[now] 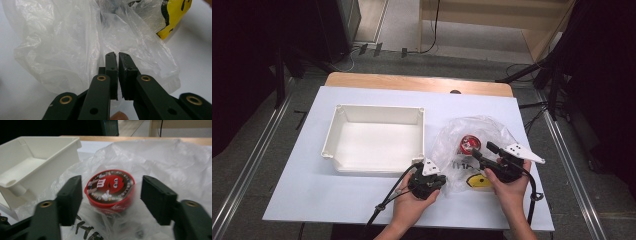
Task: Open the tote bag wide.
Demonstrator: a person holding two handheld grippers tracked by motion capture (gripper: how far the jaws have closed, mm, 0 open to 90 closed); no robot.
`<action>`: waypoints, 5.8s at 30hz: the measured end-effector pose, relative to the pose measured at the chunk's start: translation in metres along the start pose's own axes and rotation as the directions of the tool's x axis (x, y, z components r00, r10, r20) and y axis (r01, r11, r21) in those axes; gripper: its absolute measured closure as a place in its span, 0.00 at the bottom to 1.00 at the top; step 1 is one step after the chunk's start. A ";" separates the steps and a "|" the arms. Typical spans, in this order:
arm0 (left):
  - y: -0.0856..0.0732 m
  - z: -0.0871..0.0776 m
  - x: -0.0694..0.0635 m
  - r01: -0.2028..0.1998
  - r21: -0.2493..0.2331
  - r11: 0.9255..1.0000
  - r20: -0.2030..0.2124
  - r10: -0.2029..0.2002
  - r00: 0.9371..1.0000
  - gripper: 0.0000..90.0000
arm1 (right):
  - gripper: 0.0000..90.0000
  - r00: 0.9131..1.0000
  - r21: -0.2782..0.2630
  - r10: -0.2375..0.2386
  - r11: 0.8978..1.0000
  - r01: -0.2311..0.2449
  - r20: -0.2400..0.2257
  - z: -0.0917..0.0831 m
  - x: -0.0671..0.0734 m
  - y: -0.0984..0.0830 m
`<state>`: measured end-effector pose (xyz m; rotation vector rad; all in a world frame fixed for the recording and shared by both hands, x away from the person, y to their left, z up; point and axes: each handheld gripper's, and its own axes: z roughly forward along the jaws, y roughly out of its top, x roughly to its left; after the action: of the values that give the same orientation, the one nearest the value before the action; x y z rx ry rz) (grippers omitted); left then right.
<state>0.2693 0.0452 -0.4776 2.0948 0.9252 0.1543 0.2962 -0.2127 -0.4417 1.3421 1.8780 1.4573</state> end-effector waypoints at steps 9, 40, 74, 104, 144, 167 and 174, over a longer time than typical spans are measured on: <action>-0.001 -0.002 0.000 0.000 -0.014 1.000 0.013 0.000 1.000 0.95 | 0.50 0.999 0.141 -0.019 0.990 0.015 0.026 0.016 0.002 -0.019; -0.002 -0.002 -0.001 0.009 -0.028 1.000 -0.018 -0.009 1.000 0.97 | 0.61 0.996 0.064 -0.069 0.995 0.072 -0.053 -0.044 0.009 0.021; -0.002 -0.002 -0.001 -0.003 -0.027 1.000 -0.020 0.002 1.000 0.99 | 0.17 0.990 0.264 -0.095 0.962 0.063 0.108 0.045 0.014 0.009; -0.002 -0.002 -0.002 -0.009 -0.029 1.000 -0.026 0.008 1.000 0.99 | 0.29 0.987 0.292 -0.110 0.954 0.072 0.115 0.055 0.013 -0.002; -0.001 0.000 -0.002 -0.013 -0.021 1.000 -0.052 0.012 0.999 1.00 | 0.29 0.984 0.221 -0.173 0.962 0.159 0.044 0.015 0.030 0.033; -0.001 0.000 -0.002 -0.010 -0.017 1.000 -0.049 0.009 0.999 0.99 | 0.17 0.993 0.158 -0.115 0.981 0.114 -0.003 0.033 0.006 -0.008; -0.001 0.000 -0.002 -0.008 -0.019 1.000 -0.049 0.007 0.999 0.99 | 0.18 0.991 0.054 -0.129 0.990 0.131 -0.038 0.005 0.003 0.001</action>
<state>0.2671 0.0439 -0.4782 2.0857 0.9415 0.2186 0.2995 -0.2073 -0.4417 1.2016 2.0025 1.3809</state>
